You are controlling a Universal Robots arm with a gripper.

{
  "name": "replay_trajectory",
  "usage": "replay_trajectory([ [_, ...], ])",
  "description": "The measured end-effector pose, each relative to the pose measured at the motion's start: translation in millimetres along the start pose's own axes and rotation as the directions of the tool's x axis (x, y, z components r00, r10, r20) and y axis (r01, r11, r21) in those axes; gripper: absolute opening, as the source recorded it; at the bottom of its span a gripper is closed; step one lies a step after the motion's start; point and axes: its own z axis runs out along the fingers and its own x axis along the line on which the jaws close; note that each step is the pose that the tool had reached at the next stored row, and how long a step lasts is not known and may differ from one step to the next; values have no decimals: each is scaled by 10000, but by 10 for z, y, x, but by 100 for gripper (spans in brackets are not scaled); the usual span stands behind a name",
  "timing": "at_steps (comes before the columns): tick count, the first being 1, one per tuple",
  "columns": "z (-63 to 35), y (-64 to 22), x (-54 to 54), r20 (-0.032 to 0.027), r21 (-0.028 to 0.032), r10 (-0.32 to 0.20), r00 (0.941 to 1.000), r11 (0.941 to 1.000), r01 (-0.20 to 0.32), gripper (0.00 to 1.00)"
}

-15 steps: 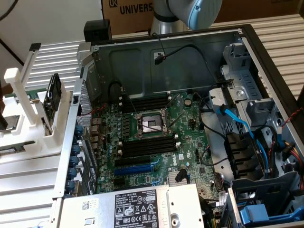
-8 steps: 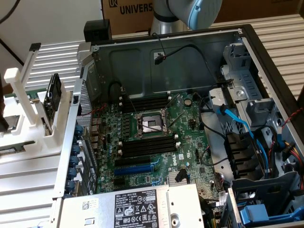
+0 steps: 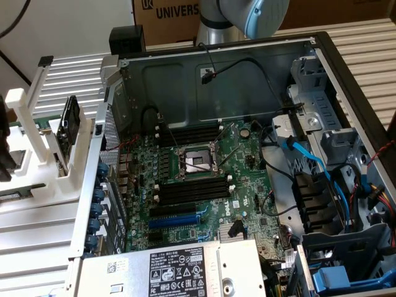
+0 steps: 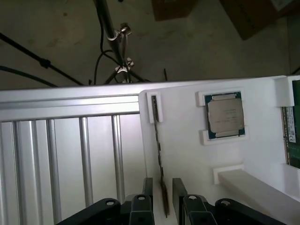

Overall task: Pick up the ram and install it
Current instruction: 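Pick up the ram and move it above insertion slot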

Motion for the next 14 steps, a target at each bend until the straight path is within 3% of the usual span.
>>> replay_trajectory([
  [14,274,-1,18,0,1,-1,10000,10000,1,31],
])
